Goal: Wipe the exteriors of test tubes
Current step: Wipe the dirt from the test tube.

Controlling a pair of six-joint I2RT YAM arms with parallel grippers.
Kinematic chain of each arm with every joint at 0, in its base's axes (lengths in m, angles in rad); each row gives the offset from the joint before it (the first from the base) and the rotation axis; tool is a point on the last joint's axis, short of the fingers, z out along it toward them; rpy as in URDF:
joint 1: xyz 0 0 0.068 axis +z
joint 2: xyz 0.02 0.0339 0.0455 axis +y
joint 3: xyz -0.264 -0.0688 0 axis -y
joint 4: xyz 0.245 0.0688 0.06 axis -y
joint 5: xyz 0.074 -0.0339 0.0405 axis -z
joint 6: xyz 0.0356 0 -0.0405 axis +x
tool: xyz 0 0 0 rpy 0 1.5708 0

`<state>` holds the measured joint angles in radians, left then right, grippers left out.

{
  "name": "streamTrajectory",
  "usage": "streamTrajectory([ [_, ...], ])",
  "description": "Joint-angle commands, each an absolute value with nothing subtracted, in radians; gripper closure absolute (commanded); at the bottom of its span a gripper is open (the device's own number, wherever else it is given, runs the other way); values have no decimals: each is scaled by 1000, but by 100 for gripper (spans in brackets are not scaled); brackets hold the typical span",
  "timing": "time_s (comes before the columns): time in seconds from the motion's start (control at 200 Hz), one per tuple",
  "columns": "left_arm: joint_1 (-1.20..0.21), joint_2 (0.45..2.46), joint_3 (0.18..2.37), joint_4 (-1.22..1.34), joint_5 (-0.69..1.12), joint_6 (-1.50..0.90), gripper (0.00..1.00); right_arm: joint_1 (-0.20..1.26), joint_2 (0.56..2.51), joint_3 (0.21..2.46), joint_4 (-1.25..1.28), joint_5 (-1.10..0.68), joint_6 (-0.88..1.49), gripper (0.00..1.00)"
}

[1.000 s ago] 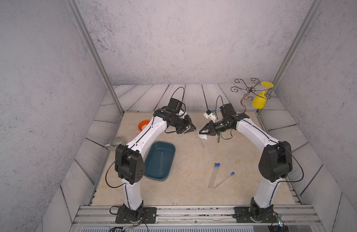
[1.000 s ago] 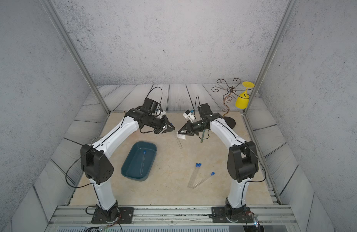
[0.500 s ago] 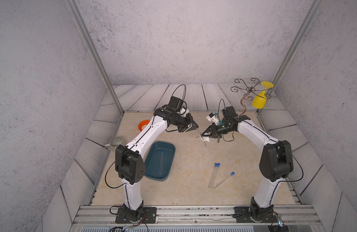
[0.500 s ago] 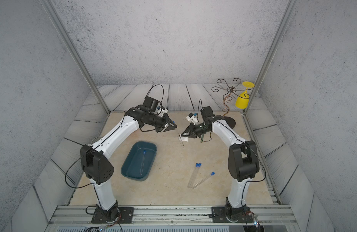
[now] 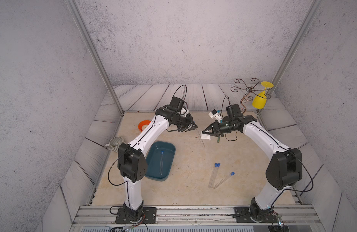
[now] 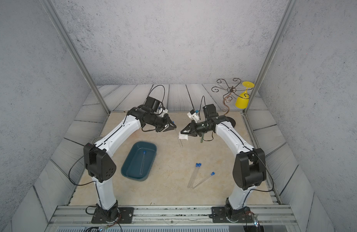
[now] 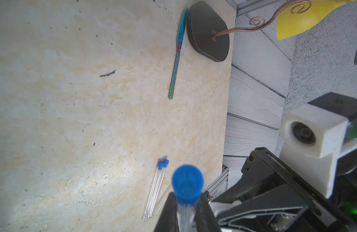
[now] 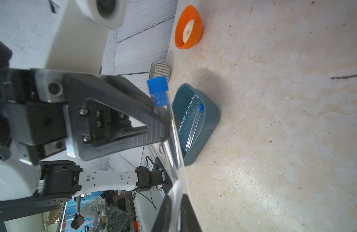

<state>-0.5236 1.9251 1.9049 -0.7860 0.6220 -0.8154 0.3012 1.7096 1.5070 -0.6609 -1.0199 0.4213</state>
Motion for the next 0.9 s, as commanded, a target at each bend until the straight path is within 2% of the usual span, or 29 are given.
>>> streamTrajectory([
  [0.0,-514,1924,1894,-764,637,-817,94,308,1659,1495,-620,-1053,471,87],
  [0.245,-512,1918,1879,-711,700,-871,94,345,1701,1552,-663,-1008,417,87],
  [0.44,-511,1917,1878,-720,758,-903,94,381,1756,1651,-782,-898,270,86],
  [0.711,-509,1911,1896,-791,782,-886,94,398,1732,1652,-856,-688,135,85],
  [0.891,-510,1911,1910,-833,796,-873,94,400,1738,1647,-861,-654,108,85],
])
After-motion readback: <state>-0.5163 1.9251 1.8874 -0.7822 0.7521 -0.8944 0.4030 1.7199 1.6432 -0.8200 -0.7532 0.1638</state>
